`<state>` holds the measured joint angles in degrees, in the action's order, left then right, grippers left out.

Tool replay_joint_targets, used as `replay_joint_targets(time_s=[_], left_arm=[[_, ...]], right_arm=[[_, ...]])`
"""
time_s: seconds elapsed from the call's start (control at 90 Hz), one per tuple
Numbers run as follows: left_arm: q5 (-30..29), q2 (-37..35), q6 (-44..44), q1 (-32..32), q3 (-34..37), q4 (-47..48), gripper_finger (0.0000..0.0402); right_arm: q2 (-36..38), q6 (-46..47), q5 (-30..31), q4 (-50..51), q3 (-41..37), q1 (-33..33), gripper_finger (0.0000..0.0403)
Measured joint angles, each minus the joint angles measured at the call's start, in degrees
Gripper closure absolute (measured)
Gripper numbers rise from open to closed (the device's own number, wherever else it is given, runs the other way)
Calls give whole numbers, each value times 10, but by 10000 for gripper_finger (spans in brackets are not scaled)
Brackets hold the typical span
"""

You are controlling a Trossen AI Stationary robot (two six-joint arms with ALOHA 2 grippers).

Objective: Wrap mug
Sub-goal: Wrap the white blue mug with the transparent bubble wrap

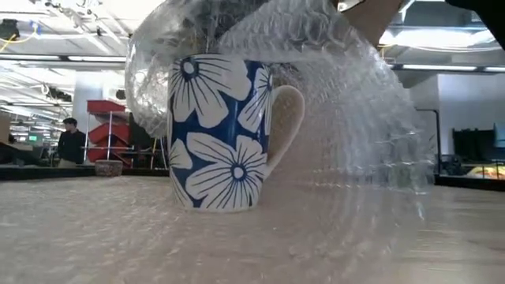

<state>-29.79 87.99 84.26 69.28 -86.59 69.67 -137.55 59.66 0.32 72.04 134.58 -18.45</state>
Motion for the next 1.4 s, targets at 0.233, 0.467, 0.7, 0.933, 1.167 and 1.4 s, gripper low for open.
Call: replay_joint_targets(time_s=[0.233,0.467,0.7,0.933,1.167,1.4], left_arm=[[0,0,0,0,0,-2,402],[0,0,0,0,0,-2,402],[0,0,-4,0,0,-2,402],[0,0,-4,0,0,-2,402],[0,0,0,0,0,-8,402],[0,0,-6,0,0,-14,402]], right_arm=[[19,10,0,-11,3,-2,403],[5,14,0,-37,-8,-15,403],[4,15,51,-38,-72,4,403],[4,-1,48,-58,-81,14,403],[3,-4,48,17,3,15,403],[36,8,40,9,3,8,403]])
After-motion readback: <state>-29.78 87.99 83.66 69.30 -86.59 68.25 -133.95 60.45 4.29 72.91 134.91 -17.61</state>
